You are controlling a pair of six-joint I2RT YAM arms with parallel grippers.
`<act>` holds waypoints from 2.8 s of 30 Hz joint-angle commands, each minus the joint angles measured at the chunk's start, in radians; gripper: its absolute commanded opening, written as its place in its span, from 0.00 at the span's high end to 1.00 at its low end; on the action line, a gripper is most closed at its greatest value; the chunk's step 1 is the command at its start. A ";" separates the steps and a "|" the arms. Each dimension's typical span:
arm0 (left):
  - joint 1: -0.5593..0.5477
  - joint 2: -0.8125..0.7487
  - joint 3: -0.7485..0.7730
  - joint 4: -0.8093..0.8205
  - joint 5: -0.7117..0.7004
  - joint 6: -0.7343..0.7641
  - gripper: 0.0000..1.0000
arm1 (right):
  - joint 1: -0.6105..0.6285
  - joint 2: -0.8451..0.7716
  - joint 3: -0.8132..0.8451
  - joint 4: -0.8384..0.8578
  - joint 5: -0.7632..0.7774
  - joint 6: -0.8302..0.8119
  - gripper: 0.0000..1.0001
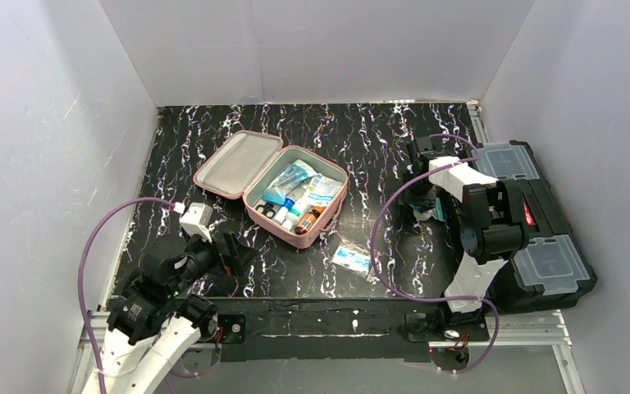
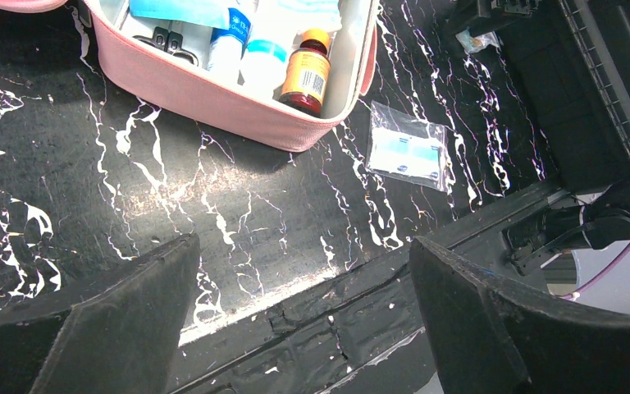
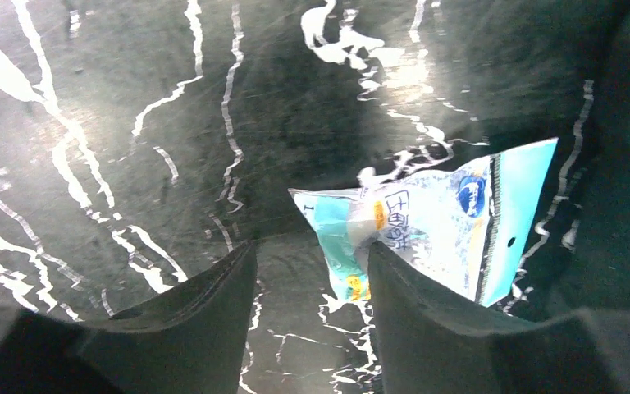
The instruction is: Organize the medicine kit
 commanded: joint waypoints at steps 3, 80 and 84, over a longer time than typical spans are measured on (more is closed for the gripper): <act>0.006 0.002 0.003 -0.003 -0.001 0.004 0.01 | 0.015 0.009 -0.028 0.034 -0.253 0.042 0.52; 0.006 0.014 0.004 -0.006 -0.022 0.002 0.00 | 0.510 0.277 0.643 -0.077 -0.384 -0.250 0.94; 0.006 0.021 0.004 -0.007 -0.023 0.002 0.01 | 0.510 0.299 0.681 -0.112 -0.371 -0.256 0.83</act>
